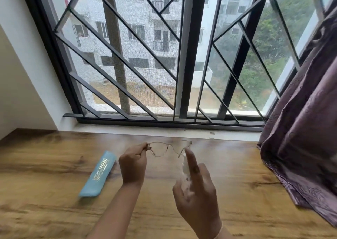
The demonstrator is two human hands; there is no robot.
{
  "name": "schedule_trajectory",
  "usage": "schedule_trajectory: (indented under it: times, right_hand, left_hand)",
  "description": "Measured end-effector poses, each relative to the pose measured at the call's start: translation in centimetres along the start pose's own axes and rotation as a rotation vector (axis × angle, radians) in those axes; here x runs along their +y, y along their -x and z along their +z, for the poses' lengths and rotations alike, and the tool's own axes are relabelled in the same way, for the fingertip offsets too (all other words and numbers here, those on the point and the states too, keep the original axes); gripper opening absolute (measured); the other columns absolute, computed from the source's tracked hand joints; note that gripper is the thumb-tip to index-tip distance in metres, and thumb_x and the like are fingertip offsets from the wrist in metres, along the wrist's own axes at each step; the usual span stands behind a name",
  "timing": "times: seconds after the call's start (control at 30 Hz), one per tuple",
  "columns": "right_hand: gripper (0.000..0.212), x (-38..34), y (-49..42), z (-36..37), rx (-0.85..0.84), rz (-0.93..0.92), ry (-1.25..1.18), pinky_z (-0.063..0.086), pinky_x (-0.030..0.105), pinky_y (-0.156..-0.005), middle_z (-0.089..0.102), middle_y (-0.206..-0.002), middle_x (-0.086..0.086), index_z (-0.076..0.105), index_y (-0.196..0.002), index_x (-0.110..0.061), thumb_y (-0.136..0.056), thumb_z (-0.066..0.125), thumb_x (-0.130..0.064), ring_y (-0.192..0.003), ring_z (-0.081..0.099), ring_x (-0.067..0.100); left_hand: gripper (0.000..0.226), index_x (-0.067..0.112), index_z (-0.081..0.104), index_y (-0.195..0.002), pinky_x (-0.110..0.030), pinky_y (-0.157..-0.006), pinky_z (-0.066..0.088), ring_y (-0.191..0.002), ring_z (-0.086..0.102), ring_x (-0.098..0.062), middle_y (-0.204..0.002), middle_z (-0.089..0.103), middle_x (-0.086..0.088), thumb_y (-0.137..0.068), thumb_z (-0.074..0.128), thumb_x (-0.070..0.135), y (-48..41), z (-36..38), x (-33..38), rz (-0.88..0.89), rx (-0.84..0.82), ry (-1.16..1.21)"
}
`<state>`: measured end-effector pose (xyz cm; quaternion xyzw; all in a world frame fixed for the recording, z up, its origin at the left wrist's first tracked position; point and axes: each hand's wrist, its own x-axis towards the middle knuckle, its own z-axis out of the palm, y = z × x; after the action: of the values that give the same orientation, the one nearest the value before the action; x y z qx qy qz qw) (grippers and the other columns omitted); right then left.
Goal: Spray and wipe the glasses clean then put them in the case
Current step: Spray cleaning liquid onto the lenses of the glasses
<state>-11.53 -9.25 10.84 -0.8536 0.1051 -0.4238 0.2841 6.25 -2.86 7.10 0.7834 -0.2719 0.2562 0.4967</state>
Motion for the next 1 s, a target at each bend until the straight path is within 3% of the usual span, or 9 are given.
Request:
schedule_trajectory:
  times: [0.2, 0.33, 0.47, 0.6, 0.73, 0.87, 1.0]
  right_hand:
    - [0.078, 0.4, 0.6, 0.8, -0.028, 0.054, 0.054, 0.046, 0.023, -0.044, 0.053, -0.080, -0.004, 0.033, -0.130, -0.039, -0.065, 0.060, -0.007, -0.048, 0.041, 0.010]
    - [0.083, 0.8, 0.3, 0.4, 0.106, 0.076, 0.048, 0.046, 0.024, -0.041, 0.052, -0.086, -0.006, 0.035, -0.132, -0.035, -0.061, 0.062, -0.003, -0.042, 0.043, 0.012]
    - [0.086, 1.9, -0.6, -0.6, 0.247, 0.138, 0.074, 0.051, 0.027, -0.045, 0.049, -0.088, -0.008, 0.031, -0.136, -0.039, -0.063, 0.060, -0.004, -0.050, 0.055, 0.018]
    - [0.093, 2.9, -0.7, -1.4, 0.280, 0.163, 0.072, 0.045, 0.004, -0.059, 0.049, -0.092, -0.011, 0.029, -0.140, -0.036, -0.063, 0.064, 0.003, -0.071, 0.058, 0.019]
    - [0.088, 3.1, -0.1, -1.2, 0.237, 0.143, 0.096, 0.050, 0.021, -0.048, 0.052, -0.091, -0.007, 0.029, -0.139, -0.034, -0.064, 0.060, -0.003, -0.054, 0.053, 0.008]
    - [0.079, 3.8, 0.4, -0.8, 0.211, 0.145, 0.074, 0.046, 0.016, -0.045, 0.056, -0.087, -0.003, 0.036, -0.132, -0.032, -0.062, 0.060, -0.003, -0.046, 0.042, 0.002]
    - [0.075, 4.1, 0.7, -0.5, 0.187, 0.127, 0.079, 0.046, 0.017, -0.047, 0.057, -0.084, -0.001, 0.038, -0.126, -0.033, -0.061, 0.060, -0.004, -0.052, 0.046, 0.005]
  left_hand:
    - [0.012, 0.004, 0.074, -0.075, -0.012, -0.058, 0.036, -0.066, 0.057, -0.010, -0.066, 0.071, -0.008, -0.064, 0.069, 0.004, -0.1, 0.0, -0.3, -0.035, 0.005, 0.023]
    - [0.012, 0.005, 0.075, -0.075, -0.010, -0.057, 0.033, -0.059, 0.056, -0.007, -0.064, 0.071, -0.007, -0.064, 0.073, 0.001, -0.3, -0.1, -0.4, -0.039, -0.004, 0.019]
    - [0.015, 0.005, 0.075, -0.075, -0.010, -0.058, 0.036, -0.061, 0.060, -0.010, -0.066, 0.071, -0.007, -0.063, 0.075, -0.003, -0.3, -0.2, -0.3, -0.038, -0.005, 0.027]
    - [0.017, 0.005, 0.075, -0.076, -0.012, -0.058, 0.038, -0.061, 0.059, -0.008, -0.066, 0.071, -0.007, -0.063, 0.076, -0.006, -0.2, -0.2, -0.3, -0.041, -0.010, 0.033]
    - [0.016, 0.005, 0.075, -0.077, -0.015, -0.059, 0.041, -0.062, 0.062, -0.012, -0.067, 0.072, -0.007, -0.064, 0.074, -0.005, -0.2, -0.3, -0.3, -0.033, -0.005, 0.034]
    - [0.018, 0.004, 0.075, -0.077, -0.014, -0.059, 0.041, -0.062, 0.063, -0.014, -0.068, 0.072, -0.008, -0.063, 0.075, -0.007, -0.2, -0.3, -0.2, -0.035, -0.007, 0.025]
    - [0.019, 0.004, 0.075, -0.077, -0.012, -0.059, 0.039, -0.062, 0.061, -0.012, -0.068, 0.072, -0.008, -0.063, 0.076, -0.009, -0.3, -0.3, -0.2, -0.036, -0.004, 0.016]
